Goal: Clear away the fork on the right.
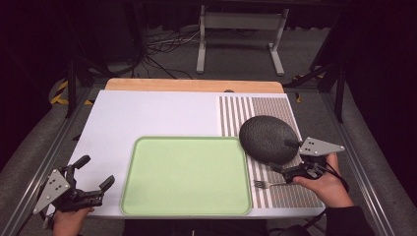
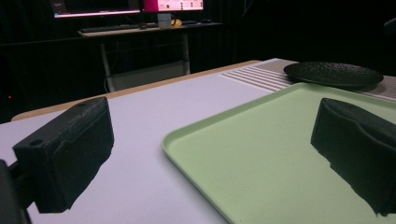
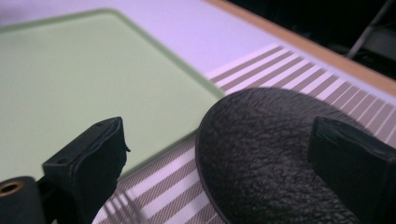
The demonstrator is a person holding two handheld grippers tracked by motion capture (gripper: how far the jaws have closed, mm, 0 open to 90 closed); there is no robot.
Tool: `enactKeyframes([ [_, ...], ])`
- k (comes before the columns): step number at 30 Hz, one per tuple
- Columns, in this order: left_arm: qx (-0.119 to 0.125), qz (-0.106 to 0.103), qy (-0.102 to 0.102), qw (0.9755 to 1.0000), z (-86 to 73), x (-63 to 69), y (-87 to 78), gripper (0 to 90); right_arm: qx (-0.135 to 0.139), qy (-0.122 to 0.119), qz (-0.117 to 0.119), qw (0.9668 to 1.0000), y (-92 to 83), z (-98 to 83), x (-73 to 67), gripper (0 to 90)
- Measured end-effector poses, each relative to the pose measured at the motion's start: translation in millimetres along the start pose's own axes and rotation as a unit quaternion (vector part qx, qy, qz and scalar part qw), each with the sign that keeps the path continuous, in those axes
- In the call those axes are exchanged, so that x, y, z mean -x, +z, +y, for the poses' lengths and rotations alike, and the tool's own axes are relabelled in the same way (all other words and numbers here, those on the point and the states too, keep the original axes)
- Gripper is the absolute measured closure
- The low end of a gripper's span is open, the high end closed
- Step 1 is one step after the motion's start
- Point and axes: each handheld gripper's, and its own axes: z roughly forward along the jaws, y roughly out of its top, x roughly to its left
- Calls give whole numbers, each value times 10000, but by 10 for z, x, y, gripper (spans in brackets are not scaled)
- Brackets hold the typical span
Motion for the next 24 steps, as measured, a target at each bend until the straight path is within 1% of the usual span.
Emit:
enactKeyframes([
  [1,1,-5,-11,10000,-1,0,1,0,-127,-37,59,9999,13,14,4,54],
  [2,-3,1,-7,10000,-1,-1,1,0,-222,-125,91,9996,18,30,5,67],
  [3,-2,2,-5,10000,-1,-2,1,0,-315,-186,166,9992,23,49,6,67],
  [5,-9,3,1,10000,0,-1,1,0,-472,-295,241,9982,31,89,5,70],
  [6,-8,3,4,10000,0,1,2,0,-593,-386,293,9971,35,114,4,71],
  [7,-8,10,17,10000,1,-1,2,0,-754,-499,379,9952,40,147,4,70],
  [8,-9,9,16,10000,1,0,2,0,-847,-579,414,9939,43,168,7,71],
  [9,-10,11,16,10000,1,0,2,0,-1034,-704,489,9909,45,202,13,73],
  [10,-9,12,16,10000,1,-1,2,0,-1164,-763,555,9887,50,228,15,71],
  [11,-10,2,0,10000,0,1,2,0,-1241,-820,566,9873,54,248,16,71],
  [13,-17,-2,-6,10000,-1,0,2,0,-1470,-965,622,9824,72,300,6,72],
  [14,-17,-2,-6,10000,-1,0,2,0,-1470,-965,622,9824,72,300,6,72],
  [15,-14,-7,-2,10000,-1,-1,4,0,-1559,-1017,652,9803,84,318,1,72],
  [19,-15,-16,-10,10000,-1,0,3,0,-1974,-1257,823,9687,151,364,-29,79],
  [21,-16,-14,-15,10000,-1,-1,2,0,-2099,-1312,861,9650,178,369,-35,79],
  [22,-17,-17,-17,10000,-2,-2,2,0,-2145,-1313,925,9634,187,368,-34,85],
  [23,-16,-19,-18,10000,-2,-2,2,0,-2206,-1314,1053,9607,204,361,-34,87],
  [24,-18,-20,-17,10000,-2,-2,2,0,-2240,-1319,1116,9591,217,356,-33,86],
])
